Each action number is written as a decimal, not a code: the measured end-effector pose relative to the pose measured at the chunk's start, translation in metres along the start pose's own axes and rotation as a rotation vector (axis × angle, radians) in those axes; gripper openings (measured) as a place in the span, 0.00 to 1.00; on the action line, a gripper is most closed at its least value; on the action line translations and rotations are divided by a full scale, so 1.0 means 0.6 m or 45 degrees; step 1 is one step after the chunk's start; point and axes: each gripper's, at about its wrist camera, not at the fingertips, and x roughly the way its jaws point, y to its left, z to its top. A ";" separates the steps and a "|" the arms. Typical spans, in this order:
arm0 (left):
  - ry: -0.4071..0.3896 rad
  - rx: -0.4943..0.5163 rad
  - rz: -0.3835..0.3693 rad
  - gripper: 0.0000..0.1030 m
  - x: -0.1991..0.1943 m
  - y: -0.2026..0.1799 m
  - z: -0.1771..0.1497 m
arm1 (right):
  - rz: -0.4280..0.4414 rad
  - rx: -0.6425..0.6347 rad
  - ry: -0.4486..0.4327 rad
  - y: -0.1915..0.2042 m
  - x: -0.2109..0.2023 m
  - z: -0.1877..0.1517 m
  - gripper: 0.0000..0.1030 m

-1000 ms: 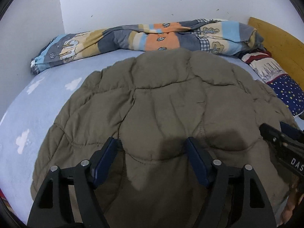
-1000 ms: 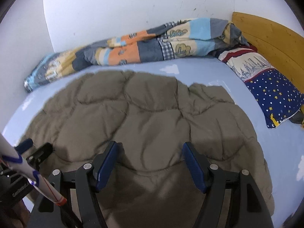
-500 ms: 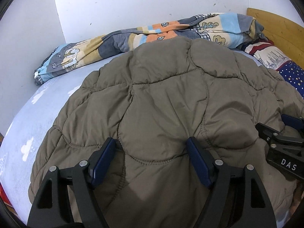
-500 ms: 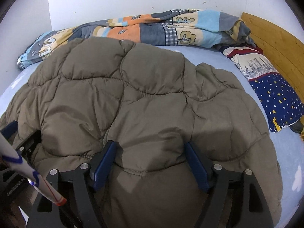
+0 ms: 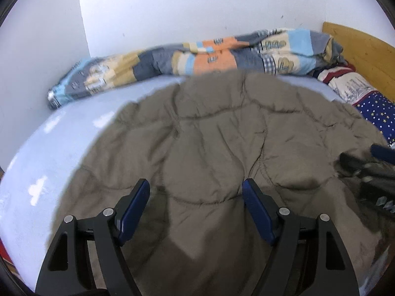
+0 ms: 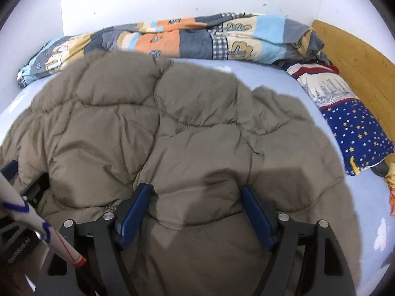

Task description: Fold large clothes

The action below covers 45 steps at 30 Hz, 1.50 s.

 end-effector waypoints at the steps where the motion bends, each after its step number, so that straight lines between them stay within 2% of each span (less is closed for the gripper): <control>1: -0.030 0.003 0.001 0.75 -0.017 0.003 0.001 | 0.007 0.009 -0.042 -0.004 -0.023 0.001 0.79; 6: -0.178 -0.019 -0.011 0.75 -0.143 0.031 -0.002 | -0.022 0.042 -0.221 -0.024 -0.152 -0.026 0.81; 11: -0.242 -0.019 -0.057 0.75 -0.260 0.043 -0.021 | 0.010 0.175 -0.254 -0.042 -0.260 -0.091 0.83; 13: -0.270 -0.008 -0.066 0.75 -0.306 0.048 -0.027 | 0.011 0.177 -0.276 -0.043 -0.301 -0.111 0.83; 14: -0.278 -0.014 -0.072 0.80 -0.329 0.052 -0.028 | 0.009 0.168 -0.286 -0.041 -0.328 -0.120 0.83; 17: -0.310 -0.049 -0.087 0.82 -0.395 0.066 -0.031 | 0.007 0.161 -0.333 -0.034 -0.408 -0.138 0.84; 24: -0.396 -0.087 -0.096 0.89 -0.505 0.094 -0.040 | 0.042 0.098 -0.533 0.000 -0.590 -0.175 0.91; 26: -0.407 -0.081 -0.091 0.90 -0.519 0.098 -0.041 | 0.059 0.088 -0.578 0.008 -0.619 -0.180 0.95; 31: -0.416 -0.131 -0.014 0.91 -0.535 0.121 -0.052 | 0.060 0.058 -0.631 0.036 -0.647 -0.193 0.97; 34: -0.416 -0.086 0.032 0.92 -0.536 0.123 -0.052 | 0.040 0.067 -0.623 0.042 -0.640 -0.194 0.97; 36: -0.397 -0.065 0.029 0.92 -0.532 0.127 -0.049 | 0.046 0.088 -0.601 0.041 -0.627 -0.192 0.97; 41: -0.323 -0.115 0.117 0.92 -0.518 0.140 -0.045 | 0.048 0.104 -0.569 0.038 -0.604 -0.190 0.97; 45: -0.272 -0.084 0.141 0.92 -0.506 0.142 -0.049 | 0.061 0.103 -0.546 0.040 -0.591 -0.189 0.97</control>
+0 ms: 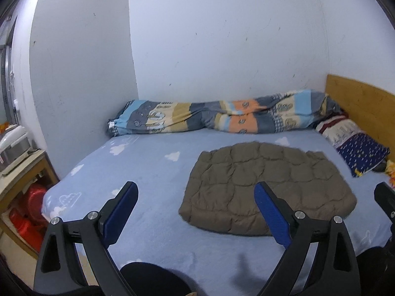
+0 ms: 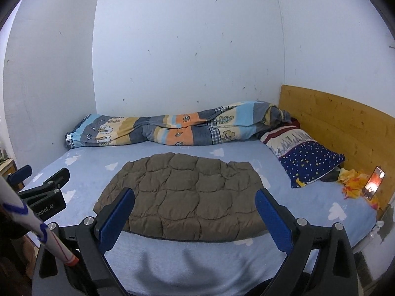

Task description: Fold large clothes

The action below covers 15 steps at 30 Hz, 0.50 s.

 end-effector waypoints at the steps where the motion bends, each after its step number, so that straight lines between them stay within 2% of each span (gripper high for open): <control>1: 0.010 0.028 -0.004 0.92 0.002 -0.002 -0.001 | 0.002 -0.005 0.004 0.002 0.002 -0.002 0.97; 6: 0.047 0.100 0.060 0.92 0.014 -0.008 -0.007 | 0.011 -0.034 0.000 0.010 0.007 -0.006 0.97; 10: 0.108 0.107 0.031 0.92 0.029 -0.009 -0.018 | 0.033 -0.025 0.009 0.012 0.013 -0.010 0.97; 15: 0.112 0.133 0.042 0.92 0.035 -0.016 -0.025 | 0.042 -0.041 0.028 0.016 0.023 -0.015 0.97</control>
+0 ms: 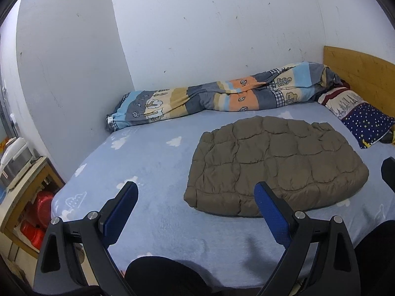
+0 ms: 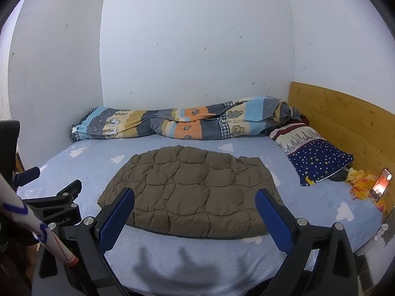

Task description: Fold large clothes

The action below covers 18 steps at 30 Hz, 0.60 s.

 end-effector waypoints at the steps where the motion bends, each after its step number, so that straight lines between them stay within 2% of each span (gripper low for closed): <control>1: 0.003 0.002 -0.004 0.92 0.001 -0.001 -0.001 | 0.000 -0.001 0.001 -0.001 0.001 -0.001 0.97; 18: 0.022 0.017 -0.005 0.92 0.014 -0.007 -0.005 | -0.015 0.017 0.024 -0.004 0.017 -0.007 0.97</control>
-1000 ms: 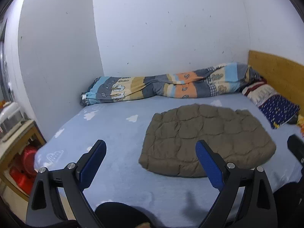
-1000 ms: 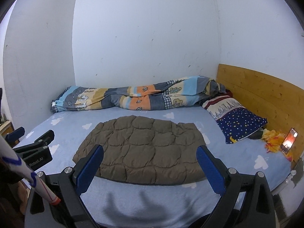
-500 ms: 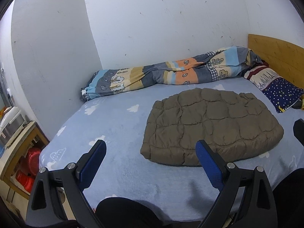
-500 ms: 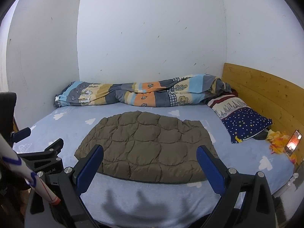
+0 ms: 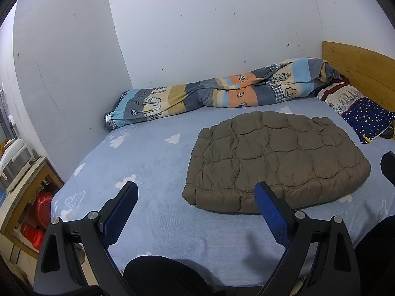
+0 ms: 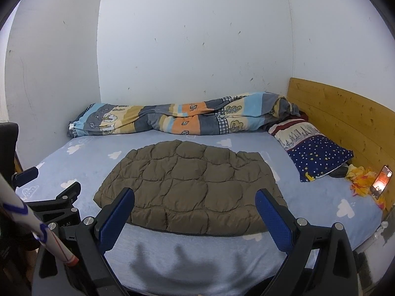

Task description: Fold large clothes

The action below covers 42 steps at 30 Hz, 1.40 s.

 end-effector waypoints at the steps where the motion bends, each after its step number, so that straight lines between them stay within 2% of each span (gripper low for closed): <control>1: 0.001 0.000 -0.001 0.92 0.001 0.000 0.000 | 0.003 0.000 0.000 -0.001 0.000 0.000 0.97; 42: 0.030 -0.002 -0.008 0.92 0.011 -0.003 -0.006 | 0.002 -0.008 0.007 -0.010 0.005 -0.007 0.97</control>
